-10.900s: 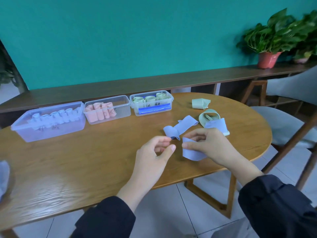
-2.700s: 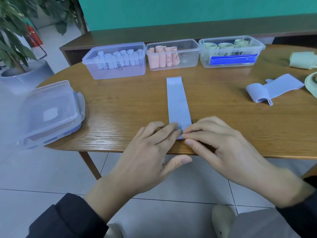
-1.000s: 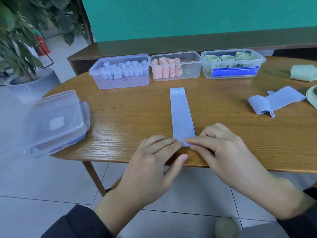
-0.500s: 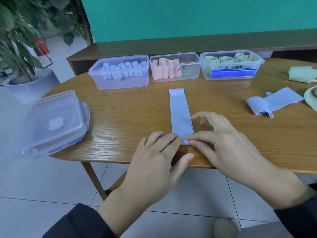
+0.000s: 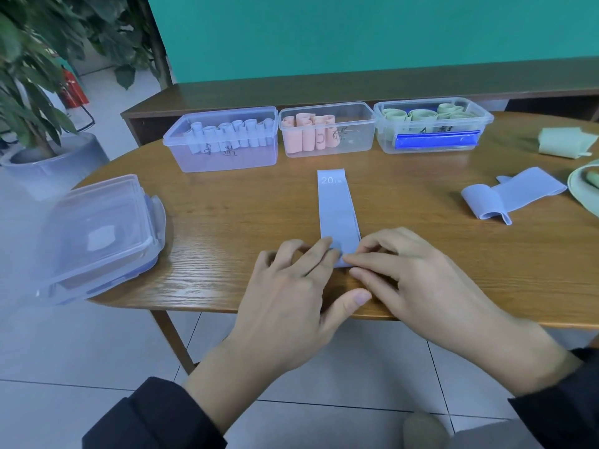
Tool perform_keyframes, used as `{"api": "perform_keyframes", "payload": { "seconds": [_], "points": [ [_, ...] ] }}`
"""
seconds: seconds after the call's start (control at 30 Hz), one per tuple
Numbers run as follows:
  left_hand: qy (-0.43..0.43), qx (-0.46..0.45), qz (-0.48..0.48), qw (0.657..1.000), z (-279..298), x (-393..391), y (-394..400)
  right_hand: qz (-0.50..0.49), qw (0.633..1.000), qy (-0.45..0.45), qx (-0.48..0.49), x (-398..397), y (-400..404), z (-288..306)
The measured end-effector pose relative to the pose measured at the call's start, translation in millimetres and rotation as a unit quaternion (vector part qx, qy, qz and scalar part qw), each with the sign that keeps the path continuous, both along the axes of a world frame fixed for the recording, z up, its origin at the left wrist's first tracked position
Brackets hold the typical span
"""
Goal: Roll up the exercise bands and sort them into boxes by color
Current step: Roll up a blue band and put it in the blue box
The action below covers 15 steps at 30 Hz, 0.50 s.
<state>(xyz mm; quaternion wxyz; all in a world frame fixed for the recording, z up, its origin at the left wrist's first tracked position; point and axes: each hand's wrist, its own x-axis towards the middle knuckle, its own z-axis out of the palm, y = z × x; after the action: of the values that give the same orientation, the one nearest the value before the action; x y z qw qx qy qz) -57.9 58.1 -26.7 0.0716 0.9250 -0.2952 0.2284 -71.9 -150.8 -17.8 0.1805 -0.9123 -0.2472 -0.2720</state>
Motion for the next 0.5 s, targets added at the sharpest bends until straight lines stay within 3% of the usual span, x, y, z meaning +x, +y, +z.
{"api": "perform_keyframes", "payload": {
  "seconds": [0.23,0.4,0.5],
  "points": [
    [0.081,0.024,0.032,0.996,8.8,-0.9,-2.8,-0.026,0.998,0.054,-0.016,5.1,-0.8,0.1],
    [0.048,-0.078,-0.012,0.996,4.9,0.1,0.3,-0.022,0.996,0.09,-0.013,7.2,-2.0,2.4],
    [0.032,-0.085,-0.029,0.995,1.3,0.9,1.5,-0.025,0.993,0.115,-0.019,6.3,-2.8,5.0]
  ]
}}
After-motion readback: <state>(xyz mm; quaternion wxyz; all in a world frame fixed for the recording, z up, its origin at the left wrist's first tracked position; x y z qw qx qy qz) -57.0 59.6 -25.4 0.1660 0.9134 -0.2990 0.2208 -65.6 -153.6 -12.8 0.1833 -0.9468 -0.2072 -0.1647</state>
